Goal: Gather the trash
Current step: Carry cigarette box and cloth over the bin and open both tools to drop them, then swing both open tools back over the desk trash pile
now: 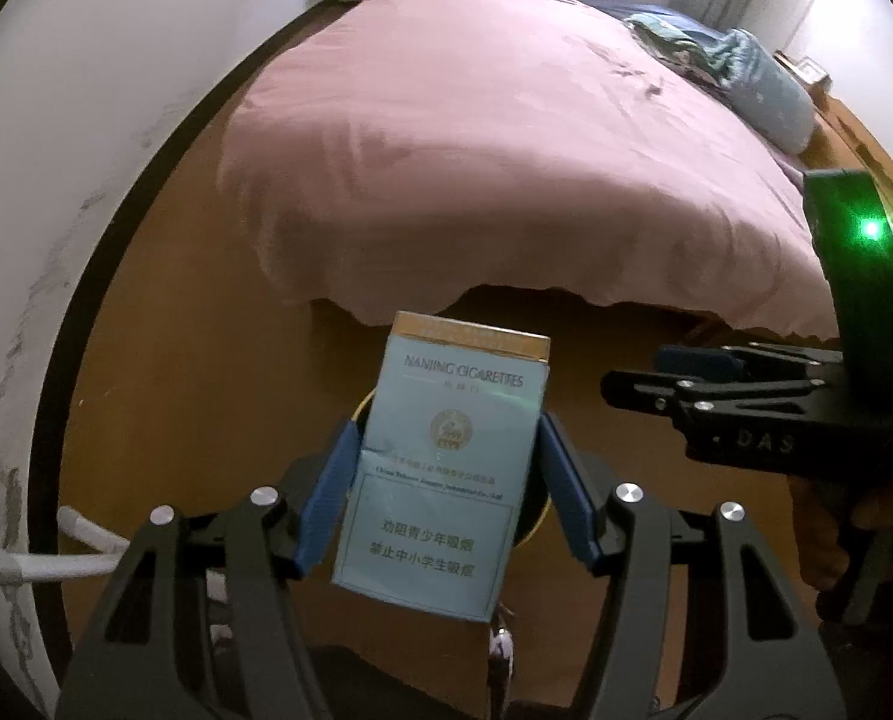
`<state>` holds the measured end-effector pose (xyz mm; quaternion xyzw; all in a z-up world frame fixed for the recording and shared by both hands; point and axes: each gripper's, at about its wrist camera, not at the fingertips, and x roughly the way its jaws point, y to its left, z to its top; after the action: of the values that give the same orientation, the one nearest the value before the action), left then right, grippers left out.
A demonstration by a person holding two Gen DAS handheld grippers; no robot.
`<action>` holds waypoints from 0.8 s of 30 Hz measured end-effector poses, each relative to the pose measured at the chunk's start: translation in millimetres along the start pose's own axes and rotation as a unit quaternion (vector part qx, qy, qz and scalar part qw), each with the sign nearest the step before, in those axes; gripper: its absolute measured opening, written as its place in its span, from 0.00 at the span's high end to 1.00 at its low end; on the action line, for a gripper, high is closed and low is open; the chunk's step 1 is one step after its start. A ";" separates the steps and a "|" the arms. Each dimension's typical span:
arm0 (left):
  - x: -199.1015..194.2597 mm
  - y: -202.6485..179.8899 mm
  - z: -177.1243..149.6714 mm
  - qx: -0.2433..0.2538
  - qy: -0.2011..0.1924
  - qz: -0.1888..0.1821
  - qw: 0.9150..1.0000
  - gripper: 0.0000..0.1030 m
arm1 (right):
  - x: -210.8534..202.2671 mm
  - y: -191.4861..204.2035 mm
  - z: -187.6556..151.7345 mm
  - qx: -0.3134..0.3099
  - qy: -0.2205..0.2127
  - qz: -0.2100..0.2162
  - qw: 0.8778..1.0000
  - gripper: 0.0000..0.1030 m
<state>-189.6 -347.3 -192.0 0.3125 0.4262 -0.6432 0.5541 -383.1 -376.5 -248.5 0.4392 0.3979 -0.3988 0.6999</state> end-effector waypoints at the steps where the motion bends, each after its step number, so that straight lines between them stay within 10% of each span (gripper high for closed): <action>1: 1.3 -3.1 1.9 0.004 0.001 0.003 1.000 0.24 | -3.7 -1.8 -0.2 0.003 -0.004 0.000 1.000 0.42; 9: -25.1 -12.7 6.3 0.018 -0.021 0.023 0.999 0.12 | -32.4 4.2 3.0 0.004 -0.031 -0.003 1.000 0.37; 17: -159.1 17.1 -22.0 -0.021 -0.101 0.088 0.991 0.07 | -96.2 96.2 6.9 -0.104 -0.108 -0.009 0.989 0.17; 24: -309.3 106.3 -115.5 -0.143 -0.175 0.222 0.949 0.07 | -131.5 281.8 -21.5 -0.297 -0.145 0.080 0.940 0.12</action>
<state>-34.7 -108.2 5.9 0.1992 0.3304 -0.4808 0.7874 -179.8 -245.6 -51.8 0.1792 0.3563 -0.2641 0.8782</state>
